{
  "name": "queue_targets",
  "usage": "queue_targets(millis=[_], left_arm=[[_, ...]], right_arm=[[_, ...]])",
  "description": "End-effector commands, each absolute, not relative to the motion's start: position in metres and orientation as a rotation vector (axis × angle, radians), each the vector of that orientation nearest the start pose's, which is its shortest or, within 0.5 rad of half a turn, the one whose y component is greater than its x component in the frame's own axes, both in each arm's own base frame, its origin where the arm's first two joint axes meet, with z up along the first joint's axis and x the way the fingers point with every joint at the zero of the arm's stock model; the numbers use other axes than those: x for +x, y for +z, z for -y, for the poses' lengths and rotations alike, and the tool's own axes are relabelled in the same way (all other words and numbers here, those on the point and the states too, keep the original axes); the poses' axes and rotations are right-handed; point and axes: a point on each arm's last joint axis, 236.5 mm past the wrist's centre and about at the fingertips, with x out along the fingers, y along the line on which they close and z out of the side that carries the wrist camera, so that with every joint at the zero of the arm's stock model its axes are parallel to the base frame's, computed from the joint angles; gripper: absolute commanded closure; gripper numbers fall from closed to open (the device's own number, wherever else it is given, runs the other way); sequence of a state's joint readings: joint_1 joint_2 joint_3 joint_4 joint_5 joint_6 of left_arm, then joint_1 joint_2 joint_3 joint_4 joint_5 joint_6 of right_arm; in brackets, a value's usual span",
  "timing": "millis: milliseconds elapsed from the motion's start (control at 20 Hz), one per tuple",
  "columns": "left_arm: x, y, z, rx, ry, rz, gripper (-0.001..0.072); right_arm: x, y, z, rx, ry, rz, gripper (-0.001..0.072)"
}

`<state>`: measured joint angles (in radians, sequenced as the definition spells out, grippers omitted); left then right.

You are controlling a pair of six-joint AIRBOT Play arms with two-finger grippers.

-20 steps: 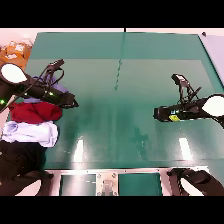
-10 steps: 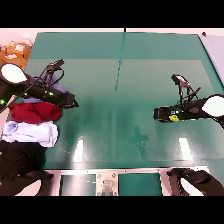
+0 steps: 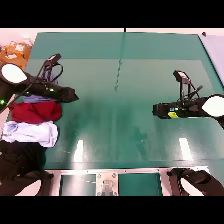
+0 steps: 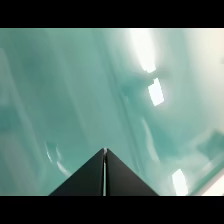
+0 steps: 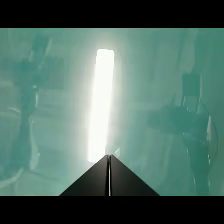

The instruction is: Fold the shirts.

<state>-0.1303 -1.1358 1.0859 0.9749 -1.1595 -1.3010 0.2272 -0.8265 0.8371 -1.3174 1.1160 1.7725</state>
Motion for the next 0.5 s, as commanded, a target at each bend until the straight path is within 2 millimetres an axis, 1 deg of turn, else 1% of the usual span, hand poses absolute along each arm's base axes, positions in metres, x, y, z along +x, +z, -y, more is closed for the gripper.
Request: queue_targets(millis=[0, 50, 100, 200, 250, 300, 350, 400, 450], left_arm=[[0.391, 0.069, 0.122, -0.053, -0.413, -0.969, 0.0683], [0.406, 0.068, 0.097, 0.068, -0.338, -0.920, 0.0683], [0.415, 0.069, 0.074, 0.186, -0.280, -0.892, 0.0682], [0.421, 0.070, 0.055, 0.293, -0.232, -0.875, 0.0683], [0.429, 0.074, 0.045, 0.353, -0.205, -0.847, 0.0683], [0.437, 0.078, 0.029, 0.446, -0.166, -0.819, 0.0673], [0.445, 0.079, 0.012, 0.484, -0.118, -0.801, 0.0407], [0.451, 0.073, -0.005, 0.432, -0.067, -0.810, 0.0091], [0.452, 0.056, -0.029, 0.376, -0.008, -0.860, -0.0013]], right_arm=[[0.299, 0.061, -0.123, 0.301, 0.237, -1.075, 0.0694], [0.302, 0.062, -0.124, 0.304, 0.237, -1.063, 0.0694], [0.304, 0.062, -0.124, 0.305, 0.236, -1.056, 0.0693], [0.311, 0.066, -0.124, 0.312, 0.236, -1.024, 0.0693], [0.314, 0.068, -0.124, 0.315, 0.236, -1.005, 0.0693], [0.318, 0.071, -0.124, 0.319, 0.236, -0.987, 0.0693], [0.320, 0.072, -0.124, 0.321, 0.236, -0.977, 0.0692], [0.321, 0.073, -0.124, 0.322, 0.236, -0.974, 0.0692], [0.321, 0.073, -0.124, 0.322, 0.236, -0.974, 0.0692]])
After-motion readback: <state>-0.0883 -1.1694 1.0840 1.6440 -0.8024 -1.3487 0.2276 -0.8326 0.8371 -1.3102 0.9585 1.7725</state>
